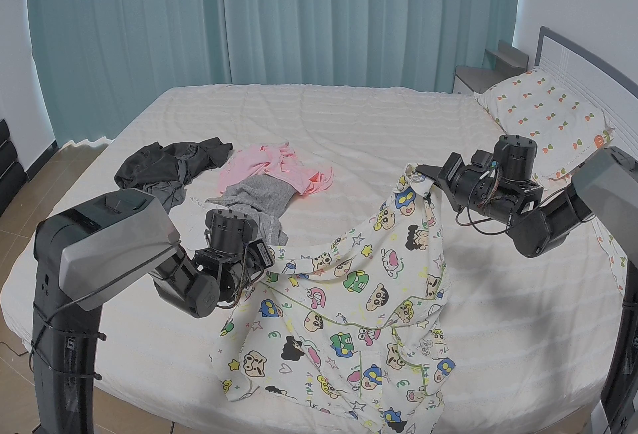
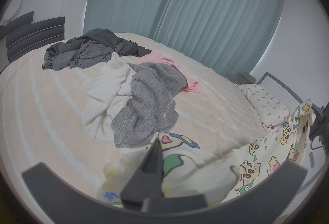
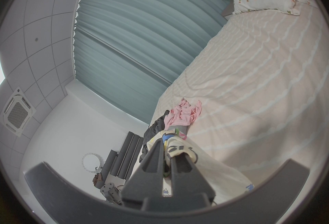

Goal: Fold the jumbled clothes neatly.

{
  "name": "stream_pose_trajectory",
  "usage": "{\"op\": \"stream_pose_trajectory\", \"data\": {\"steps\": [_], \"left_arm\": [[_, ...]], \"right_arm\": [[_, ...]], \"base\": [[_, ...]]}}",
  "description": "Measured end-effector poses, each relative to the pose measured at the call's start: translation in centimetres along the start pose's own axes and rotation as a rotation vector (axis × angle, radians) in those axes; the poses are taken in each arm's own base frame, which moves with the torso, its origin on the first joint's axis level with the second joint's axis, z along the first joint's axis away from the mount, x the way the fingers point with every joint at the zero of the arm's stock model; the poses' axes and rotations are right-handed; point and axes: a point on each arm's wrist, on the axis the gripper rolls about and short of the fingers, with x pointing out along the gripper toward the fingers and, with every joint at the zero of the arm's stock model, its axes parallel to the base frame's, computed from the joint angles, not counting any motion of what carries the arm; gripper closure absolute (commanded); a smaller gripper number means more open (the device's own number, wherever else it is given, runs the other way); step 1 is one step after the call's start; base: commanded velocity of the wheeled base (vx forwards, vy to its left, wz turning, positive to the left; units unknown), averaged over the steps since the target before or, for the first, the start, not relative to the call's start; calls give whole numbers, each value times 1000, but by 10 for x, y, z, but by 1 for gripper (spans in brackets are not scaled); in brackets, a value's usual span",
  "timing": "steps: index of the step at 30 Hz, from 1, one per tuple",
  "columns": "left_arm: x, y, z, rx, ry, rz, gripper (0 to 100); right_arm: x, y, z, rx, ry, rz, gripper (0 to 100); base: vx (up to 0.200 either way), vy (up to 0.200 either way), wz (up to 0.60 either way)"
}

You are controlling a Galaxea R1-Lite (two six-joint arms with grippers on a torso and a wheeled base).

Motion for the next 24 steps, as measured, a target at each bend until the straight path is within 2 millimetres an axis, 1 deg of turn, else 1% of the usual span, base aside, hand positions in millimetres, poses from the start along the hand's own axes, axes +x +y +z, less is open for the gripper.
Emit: {"op": "stream_pose_trajectory", "data": {"steps": [1, 4, 9, 13, 15, 19, 24], "left_arm": [[2, 1, 0, -1, 0, 2, 0], [8, 4, -1, -4, -7, 14, 0], [15, 8, 4, -23, -78, 56, 0], [20, 16, 9, -39, -110, 80, 0], [22, 24, 13, -49, -124, 98, 0], [27, 39, 24, -76, -165, 120, 0], [31, 57, 36, -81, -188, 158, 0]], "right_arm": [[3, -3, -1, 2, 3, -4, 0], [12, -11, -4, 2, 6, -9, 0], [29, -16, -10, -26, 5, 0, 0], [39, -16, -7, -50, -57, -27, 0], [45, -19, -5, -50, -77, -61, 0], [48, -27, -1, -46, -106, -94, 0], [38, -45, 6, -33, -121, -153, 0]], "base": [[0, 0, 0], [0, 0, 0], [0, 0, 0], [0, 0, 0], [0, 0, 0], [0, 0, 0], [0, 0, 0]]}}
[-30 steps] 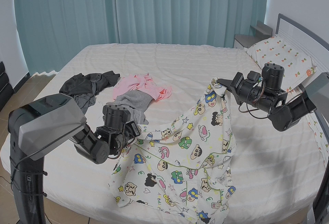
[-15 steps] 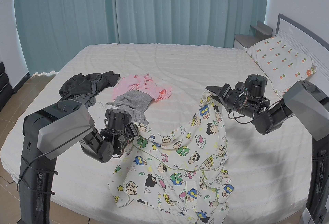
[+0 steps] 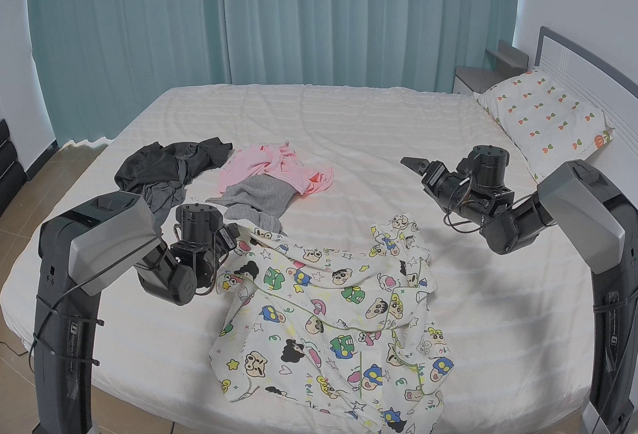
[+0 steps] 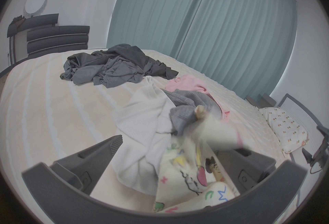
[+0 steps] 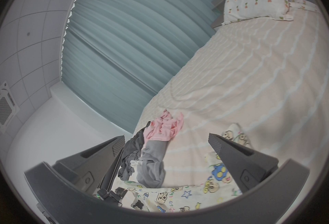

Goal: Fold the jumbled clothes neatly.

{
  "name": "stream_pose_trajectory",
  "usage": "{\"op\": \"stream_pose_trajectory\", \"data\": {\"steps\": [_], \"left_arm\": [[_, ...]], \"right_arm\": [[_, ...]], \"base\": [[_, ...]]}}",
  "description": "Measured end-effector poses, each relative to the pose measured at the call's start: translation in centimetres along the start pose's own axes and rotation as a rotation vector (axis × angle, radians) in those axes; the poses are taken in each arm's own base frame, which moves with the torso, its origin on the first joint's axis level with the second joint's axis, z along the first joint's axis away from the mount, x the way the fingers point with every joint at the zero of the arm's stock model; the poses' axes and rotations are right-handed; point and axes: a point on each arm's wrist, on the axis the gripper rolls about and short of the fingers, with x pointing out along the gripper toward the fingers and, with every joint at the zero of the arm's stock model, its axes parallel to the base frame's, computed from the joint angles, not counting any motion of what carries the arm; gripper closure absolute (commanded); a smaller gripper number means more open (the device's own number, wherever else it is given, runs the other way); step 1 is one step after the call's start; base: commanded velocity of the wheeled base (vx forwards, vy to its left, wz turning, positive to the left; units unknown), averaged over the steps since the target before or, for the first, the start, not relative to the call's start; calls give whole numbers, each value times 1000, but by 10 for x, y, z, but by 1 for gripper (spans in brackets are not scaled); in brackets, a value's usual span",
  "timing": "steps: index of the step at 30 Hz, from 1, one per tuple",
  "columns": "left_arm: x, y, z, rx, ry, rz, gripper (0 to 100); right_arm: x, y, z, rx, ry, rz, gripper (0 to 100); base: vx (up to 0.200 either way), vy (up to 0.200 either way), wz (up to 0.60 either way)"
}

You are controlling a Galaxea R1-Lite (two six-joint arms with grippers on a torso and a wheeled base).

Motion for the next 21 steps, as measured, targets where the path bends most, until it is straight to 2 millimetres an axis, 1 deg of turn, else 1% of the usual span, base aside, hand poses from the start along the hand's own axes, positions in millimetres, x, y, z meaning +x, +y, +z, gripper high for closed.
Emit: {"op": "stream_pose_trajectory", "data": {"steps": [5, 7, 9, 12, 16, 19, 21], "left_arm": [[7, 10, 9, 2, -18, 21, 0], [10, 14, 13, 0, -28, 29, 0], [13, 19, 16, -1, -32, 41, 0], [13, 25, 17, 1, -24, 50, 0], [2, 34, 18, 3, 24, 34, 0], [-16, 40, 19, -10, 79, 10, 0], [-32, 43, 23, -39, 113, -14, 0]], "right_arm": [[-7, -11, 6, 2, 3, -26, 0], [-14, -19, 7, -7, 22, -44, 0], [-24, -32, 5, -21, 59, -74, 0], [-45, -54, -6, -53, 151, -123, 0], [-75, -76, -21, -112, 267, -169, 0], [-95, -88, -30, -156, 334, -196, 0], [-107, -95, -36, -186, 376, -210, 0]], "base": [[0, 0, 0], [0, 0, 0], [0, 0, 0], [0, 0, 0], [0, 0, 0], [0, 0, 0], [0, 0, 0]]}}
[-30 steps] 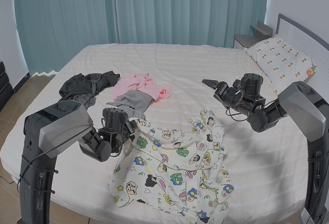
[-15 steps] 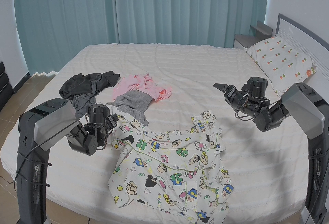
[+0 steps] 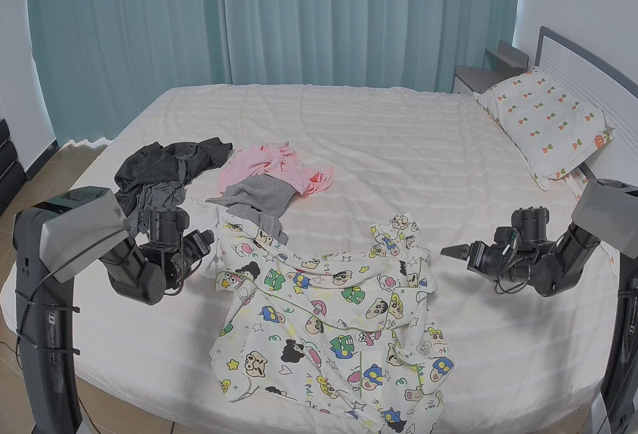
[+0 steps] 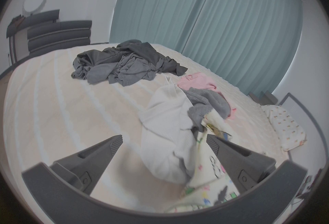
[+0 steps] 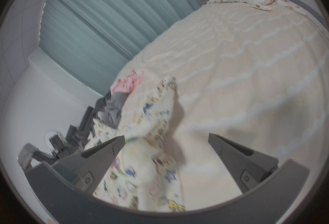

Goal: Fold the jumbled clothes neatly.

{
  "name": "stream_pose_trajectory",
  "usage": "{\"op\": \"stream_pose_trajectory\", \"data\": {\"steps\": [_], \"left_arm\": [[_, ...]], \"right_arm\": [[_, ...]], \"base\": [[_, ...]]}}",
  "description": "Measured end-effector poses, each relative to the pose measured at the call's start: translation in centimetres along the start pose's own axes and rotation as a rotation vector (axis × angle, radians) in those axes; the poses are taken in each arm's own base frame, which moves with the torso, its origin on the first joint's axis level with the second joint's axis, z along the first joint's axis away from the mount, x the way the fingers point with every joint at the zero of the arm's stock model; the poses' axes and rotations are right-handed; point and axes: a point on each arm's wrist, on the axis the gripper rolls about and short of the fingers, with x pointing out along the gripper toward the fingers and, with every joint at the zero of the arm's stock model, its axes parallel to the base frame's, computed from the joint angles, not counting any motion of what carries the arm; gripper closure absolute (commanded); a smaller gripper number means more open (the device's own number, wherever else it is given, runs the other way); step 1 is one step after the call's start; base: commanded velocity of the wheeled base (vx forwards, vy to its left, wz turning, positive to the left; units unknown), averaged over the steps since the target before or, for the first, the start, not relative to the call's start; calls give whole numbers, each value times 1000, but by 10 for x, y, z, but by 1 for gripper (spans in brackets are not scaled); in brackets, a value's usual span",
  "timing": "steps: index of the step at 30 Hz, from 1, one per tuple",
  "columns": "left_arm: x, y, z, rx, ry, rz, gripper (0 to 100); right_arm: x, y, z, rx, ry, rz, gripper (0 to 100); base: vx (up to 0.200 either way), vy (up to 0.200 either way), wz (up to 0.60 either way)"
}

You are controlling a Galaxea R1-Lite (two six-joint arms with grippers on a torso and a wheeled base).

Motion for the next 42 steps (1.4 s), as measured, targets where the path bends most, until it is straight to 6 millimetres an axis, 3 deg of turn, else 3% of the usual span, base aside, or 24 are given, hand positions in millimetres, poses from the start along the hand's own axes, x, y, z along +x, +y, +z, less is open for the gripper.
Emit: {"op": "stream_pose_trajectory", "data": {"steps": [8, 19, 33, 42], "left_arm": [[-57, 11, 4, -89, 85, -52, 0], [-95, 24, -5, -115, 19, -121, 0], [-109, 31, -20, -104, 51, -117, 0], [-108, 29, -25, -94, 68, -120, 0]], "right_arm": [[-9, -11, -32, -96, 140, -55, 0], [7, 4, -49, -294, 247, -179, 0], [26, 42, -66, -413, 357, -196, 0], [32, 44, -73, -411, 382, -187, 0]], "base": [[0, 0, 0], [0, 0, 0], [0, 0, 0], [0, 0, 0]]}}
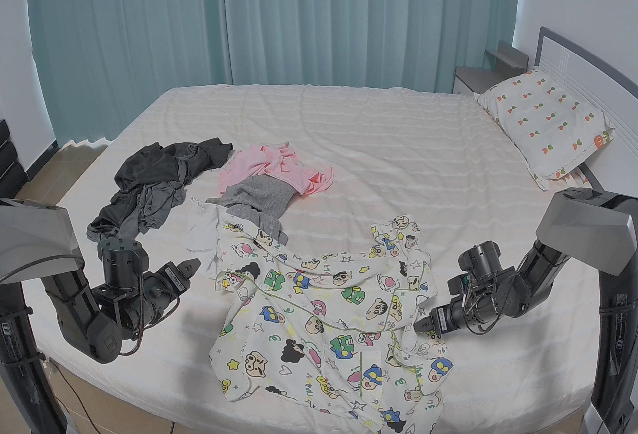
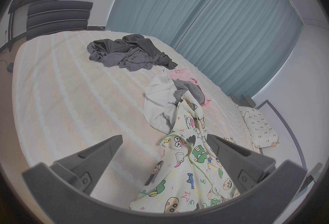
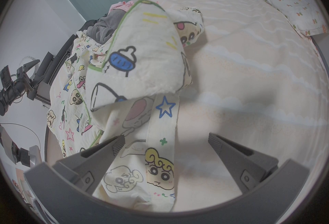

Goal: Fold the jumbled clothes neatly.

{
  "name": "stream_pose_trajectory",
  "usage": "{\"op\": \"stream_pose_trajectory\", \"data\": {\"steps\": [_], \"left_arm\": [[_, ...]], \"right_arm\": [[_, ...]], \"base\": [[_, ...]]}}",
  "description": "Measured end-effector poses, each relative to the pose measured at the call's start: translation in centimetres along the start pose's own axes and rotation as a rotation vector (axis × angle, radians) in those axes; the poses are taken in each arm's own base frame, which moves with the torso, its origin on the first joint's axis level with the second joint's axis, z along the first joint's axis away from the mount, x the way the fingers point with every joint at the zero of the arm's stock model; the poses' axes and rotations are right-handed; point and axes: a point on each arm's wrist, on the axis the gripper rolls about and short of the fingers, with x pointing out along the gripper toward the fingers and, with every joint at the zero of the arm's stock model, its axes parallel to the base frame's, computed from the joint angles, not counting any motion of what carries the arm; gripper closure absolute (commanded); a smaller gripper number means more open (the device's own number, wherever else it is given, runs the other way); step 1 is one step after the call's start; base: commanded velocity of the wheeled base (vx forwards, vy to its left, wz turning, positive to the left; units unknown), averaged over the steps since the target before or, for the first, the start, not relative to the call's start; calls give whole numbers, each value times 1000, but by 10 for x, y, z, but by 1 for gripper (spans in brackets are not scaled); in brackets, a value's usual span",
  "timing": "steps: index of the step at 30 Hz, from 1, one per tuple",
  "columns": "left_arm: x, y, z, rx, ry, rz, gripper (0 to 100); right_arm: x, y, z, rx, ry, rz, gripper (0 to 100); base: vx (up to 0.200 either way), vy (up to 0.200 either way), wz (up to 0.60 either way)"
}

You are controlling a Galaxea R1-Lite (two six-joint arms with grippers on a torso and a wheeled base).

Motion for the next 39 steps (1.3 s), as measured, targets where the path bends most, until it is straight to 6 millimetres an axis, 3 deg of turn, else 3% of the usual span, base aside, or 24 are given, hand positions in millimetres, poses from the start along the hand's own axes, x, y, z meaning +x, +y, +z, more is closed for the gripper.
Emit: {"op": "stream_pose_trajectory", "data": {"steps": [5, 6, 20, 25, 39], "left_arm": [[1, -1, -2, 3, 7, 0, 0], [1, -1, -3, 2, 8, -1, 0], [4, -2, -5, -5, -13, -18, 0], [4, -2, -5, -4, -12, -16, 0], [4, -4, -6, 6, -30, 3, 0]], "right_arm": [[2, -1, -2, 12, 12, 12, 0], [2, -1, -3, 20, 18, 16, 100], [-7, 1, -2, 134, 55, 98, 100], [-20, 0, 1, 204, 64, 141, 100], [-43, -40, 5, 307, 2, 79, 100]], "base": [[0, 0, 0], [0, 0, 0], [0, 0, 0], [0, 0, 0], [0, 0, 0]]}}
